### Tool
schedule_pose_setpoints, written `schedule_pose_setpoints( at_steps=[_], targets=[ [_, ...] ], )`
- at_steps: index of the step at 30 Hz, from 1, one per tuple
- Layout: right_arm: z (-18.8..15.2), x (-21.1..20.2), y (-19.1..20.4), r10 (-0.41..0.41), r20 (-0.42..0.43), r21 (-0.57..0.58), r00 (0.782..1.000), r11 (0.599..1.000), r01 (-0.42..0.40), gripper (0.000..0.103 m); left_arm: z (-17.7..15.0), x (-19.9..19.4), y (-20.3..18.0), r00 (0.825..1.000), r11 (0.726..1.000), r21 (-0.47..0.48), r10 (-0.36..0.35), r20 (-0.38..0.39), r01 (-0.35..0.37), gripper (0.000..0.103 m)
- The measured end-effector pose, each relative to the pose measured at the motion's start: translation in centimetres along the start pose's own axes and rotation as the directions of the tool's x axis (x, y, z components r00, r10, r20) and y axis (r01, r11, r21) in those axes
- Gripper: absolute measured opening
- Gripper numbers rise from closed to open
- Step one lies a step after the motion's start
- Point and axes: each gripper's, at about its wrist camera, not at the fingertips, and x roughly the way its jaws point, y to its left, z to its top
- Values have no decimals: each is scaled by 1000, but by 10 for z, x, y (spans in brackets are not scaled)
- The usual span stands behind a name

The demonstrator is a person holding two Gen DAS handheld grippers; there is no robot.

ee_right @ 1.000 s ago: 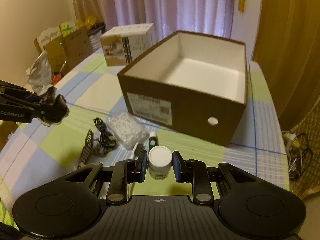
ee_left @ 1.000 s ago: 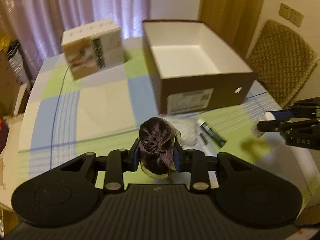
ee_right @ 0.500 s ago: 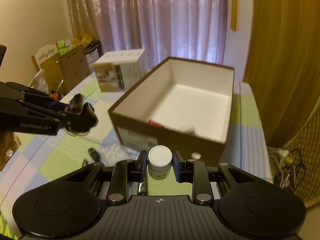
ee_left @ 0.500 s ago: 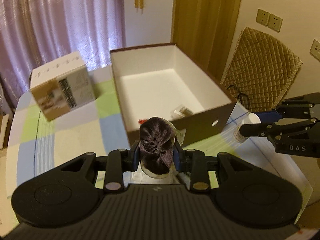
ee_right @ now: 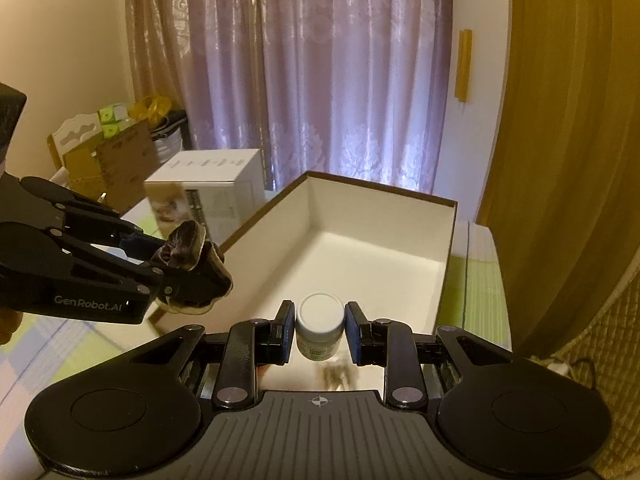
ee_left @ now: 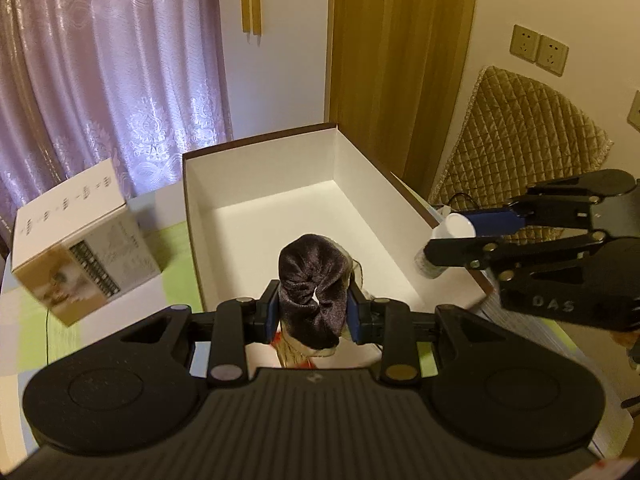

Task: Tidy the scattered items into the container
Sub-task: 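Carry the scrunchie and pill bottle over the open box with both tools, then release the scrunchie and pill bottle into the box and withdraw both tools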

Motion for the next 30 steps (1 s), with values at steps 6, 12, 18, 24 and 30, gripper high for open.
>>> schedule_pose_setpoints(
  at_steps=[6,12,18,24,30],
  targets=[
    [10,46,-20,9,-41,-4,999,1000,-9,24,17,42,13,999,1000,-10,1,-49,-2,28],
    [10,92,-39,18,-110,12,994,1000,-16,24,21,91,28,990,1000,-14,17,-141,-20,28],
    [4,124,-44,11,-183,-8,983,1000,-12,24,20,131,35,979,999,-26,15,-203,-21,28],
    [-3,138,-53,12,-219,2,976,1000,-11,24,15,154,34,970,1000,-7,19,-244,-21,28],
    [-3,140,-57,21,-223,-2,975,1000,-22,24,7,169,32,955,999,33,39,-293,-30,32]
  ],
)
